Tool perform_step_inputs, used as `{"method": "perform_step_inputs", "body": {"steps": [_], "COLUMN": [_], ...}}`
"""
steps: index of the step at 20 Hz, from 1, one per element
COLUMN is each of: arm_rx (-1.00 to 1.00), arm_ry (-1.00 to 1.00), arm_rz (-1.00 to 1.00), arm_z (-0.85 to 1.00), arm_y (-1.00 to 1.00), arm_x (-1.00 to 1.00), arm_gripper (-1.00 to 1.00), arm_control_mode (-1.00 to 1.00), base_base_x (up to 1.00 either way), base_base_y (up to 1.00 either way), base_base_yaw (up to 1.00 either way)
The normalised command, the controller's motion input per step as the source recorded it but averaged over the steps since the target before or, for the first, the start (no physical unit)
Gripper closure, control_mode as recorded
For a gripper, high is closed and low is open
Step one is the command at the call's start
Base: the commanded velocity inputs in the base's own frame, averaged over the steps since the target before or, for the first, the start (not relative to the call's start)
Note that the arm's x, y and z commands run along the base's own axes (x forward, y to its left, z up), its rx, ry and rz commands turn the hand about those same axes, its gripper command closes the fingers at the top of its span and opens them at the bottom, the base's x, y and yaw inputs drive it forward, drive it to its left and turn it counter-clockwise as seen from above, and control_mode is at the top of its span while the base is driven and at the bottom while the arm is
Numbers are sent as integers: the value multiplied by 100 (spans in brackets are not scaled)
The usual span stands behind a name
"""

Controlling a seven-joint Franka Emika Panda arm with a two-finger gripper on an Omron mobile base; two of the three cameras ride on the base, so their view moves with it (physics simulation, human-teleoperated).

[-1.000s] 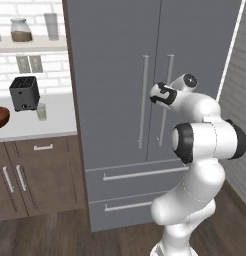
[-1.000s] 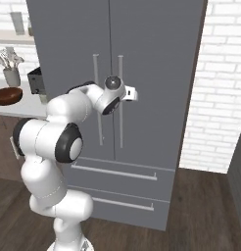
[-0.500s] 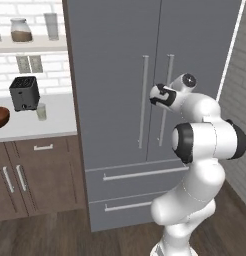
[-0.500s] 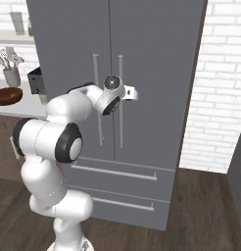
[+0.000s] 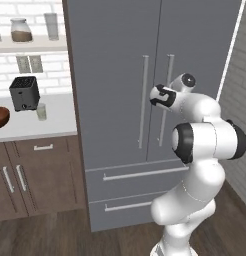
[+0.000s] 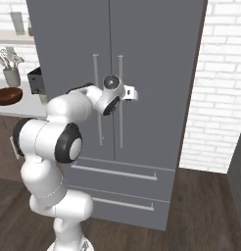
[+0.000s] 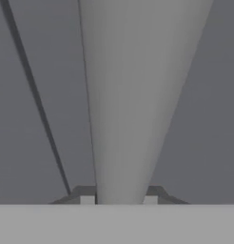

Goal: Grab a lemon wedge from the fridge and one ice cube from the ice bowl, and put them in the glass of lemonade.

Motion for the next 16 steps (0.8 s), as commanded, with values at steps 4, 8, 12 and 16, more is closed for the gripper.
{"method": "perform_step_inputs", "body": {"steps": [4, 8, 12, 16], "arm_rx": [0, 1, 4, 5], "arm_ry": [0, 0, 0, -2], "arm_rz": [-3, -6, -6, -7], "arm_z": [27, 27, 19, 0], "arm_y": [-51, -68, -73, -81], "arm_x": [-33, -48, -49, -57], "arm_gripper": [100, 100, 100, 100], "arm_control_mode": [-100, -100, -100, -100], "base_base_x": [0, 0, 0, 0], "base_base_y": [0, 0, 0, 0], "base_base_yaw": [0, 0, 0, 0]}}
